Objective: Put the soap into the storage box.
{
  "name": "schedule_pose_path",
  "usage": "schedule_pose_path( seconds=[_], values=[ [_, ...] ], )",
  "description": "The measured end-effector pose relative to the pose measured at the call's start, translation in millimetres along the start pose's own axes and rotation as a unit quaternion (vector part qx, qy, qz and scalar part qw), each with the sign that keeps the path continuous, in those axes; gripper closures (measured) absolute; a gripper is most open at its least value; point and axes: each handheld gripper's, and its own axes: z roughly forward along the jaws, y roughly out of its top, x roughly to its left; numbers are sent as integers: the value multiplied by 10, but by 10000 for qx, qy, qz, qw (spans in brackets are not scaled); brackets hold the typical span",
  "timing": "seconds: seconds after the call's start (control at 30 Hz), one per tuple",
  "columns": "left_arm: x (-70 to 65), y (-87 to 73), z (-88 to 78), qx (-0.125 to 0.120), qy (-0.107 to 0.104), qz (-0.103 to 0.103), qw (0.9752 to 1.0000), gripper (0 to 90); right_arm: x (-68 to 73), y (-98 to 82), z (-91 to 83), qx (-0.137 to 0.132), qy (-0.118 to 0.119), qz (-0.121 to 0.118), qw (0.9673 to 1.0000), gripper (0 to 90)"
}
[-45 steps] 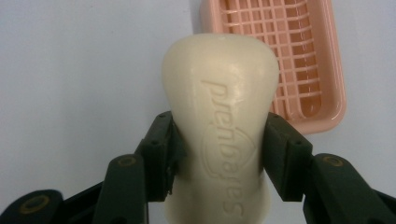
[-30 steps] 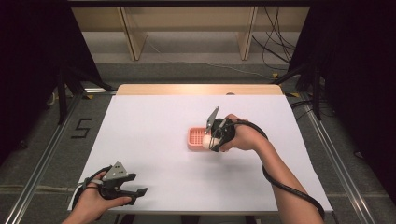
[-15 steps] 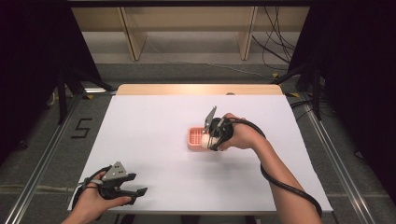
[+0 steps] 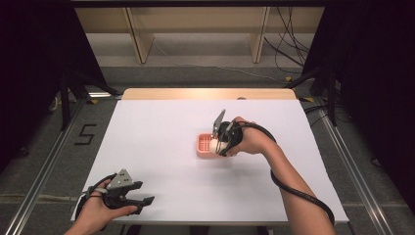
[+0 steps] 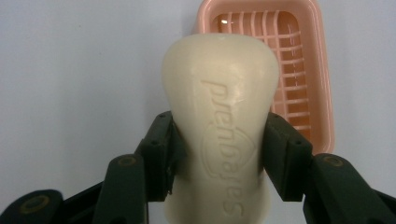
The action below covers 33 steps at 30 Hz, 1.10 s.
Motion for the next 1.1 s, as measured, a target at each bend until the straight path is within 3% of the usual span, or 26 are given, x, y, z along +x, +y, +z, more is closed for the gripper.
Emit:
schedule_pose_path(
  seconds=[0.13, 0.37, 0.43, 0.63, 1.0, 1.1],
  values=[
    [0, 0, 0, -3, -1, -1, 10000, 298, -6, 11, 6, 8, 4, 86, 10000, 506],
    [1, -1, 2, -2, -2, -5, 10000, 298, -35, 33, 15, -19, 2, 4, 10000, 506],
    [3, -1, -1, 11, -2, 13, 10000, 299, -28, 37, 12, 16, -1, 109, 9999, 506],
    [2, 0, 2, -10, 21, -11, 10000, 299, -66, 50, 22, -45, -13, -41, 10000, 506],
    [-1, -1, -1, 3, -4, 15, 10000, 300, -86, 68, 39, 5, 12, 147, 9999, 506],
    [2, 0, -4, 3, -9, 19, 10000, 299, -123, 79, 51, -31, 7, -47, 10000, 506]
  ],
)
